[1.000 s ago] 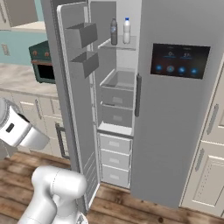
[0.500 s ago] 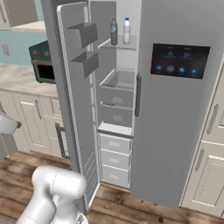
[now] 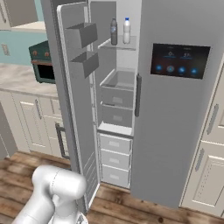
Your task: Take the bottled waters from the counter and place them in the freezer to freeze. Close the freezer door after placing the bottles.
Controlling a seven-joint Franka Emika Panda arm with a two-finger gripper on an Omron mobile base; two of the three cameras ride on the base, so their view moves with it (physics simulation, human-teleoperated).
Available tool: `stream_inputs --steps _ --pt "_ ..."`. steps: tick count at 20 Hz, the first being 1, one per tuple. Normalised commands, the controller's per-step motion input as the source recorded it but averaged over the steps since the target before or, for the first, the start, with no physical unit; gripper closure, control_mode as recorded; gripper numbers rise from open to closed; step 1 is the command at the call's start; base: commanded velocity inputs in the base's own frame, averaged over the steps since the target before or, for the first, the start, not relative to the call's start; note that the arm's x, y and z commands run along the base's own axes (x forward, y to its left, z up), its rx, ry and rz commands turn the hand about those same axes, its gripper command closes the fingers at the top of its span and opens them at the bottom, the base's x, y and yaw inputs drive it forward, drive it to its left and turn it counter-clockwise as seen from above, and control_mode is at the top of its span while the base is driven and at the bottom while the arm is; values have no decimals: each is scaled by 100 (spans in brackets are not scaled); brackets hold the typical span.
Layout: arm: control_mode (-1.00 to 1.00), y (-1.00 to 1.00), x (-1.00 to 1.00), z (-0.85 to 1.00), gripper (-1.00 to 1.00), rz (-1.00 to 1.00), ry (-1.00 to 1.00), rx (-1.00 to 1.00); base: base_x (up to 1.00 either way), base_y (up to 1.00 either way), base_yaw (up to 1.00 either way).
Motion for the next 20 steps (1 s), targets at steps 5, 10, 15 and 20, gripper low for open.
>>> stream_inputs --steps 5,10,15,20 --pt "-100 32 27 -21 -100 -24 -31 -1 0 0 0" --pt "-100 3 60 -9 -100 -27 -17 0 0 0 0" --pt "-100 0 97 0 -100 -21 2 0 0 0 0" --pt "-100 0 73 -7 -100 -13 1 -1 0 0 0"
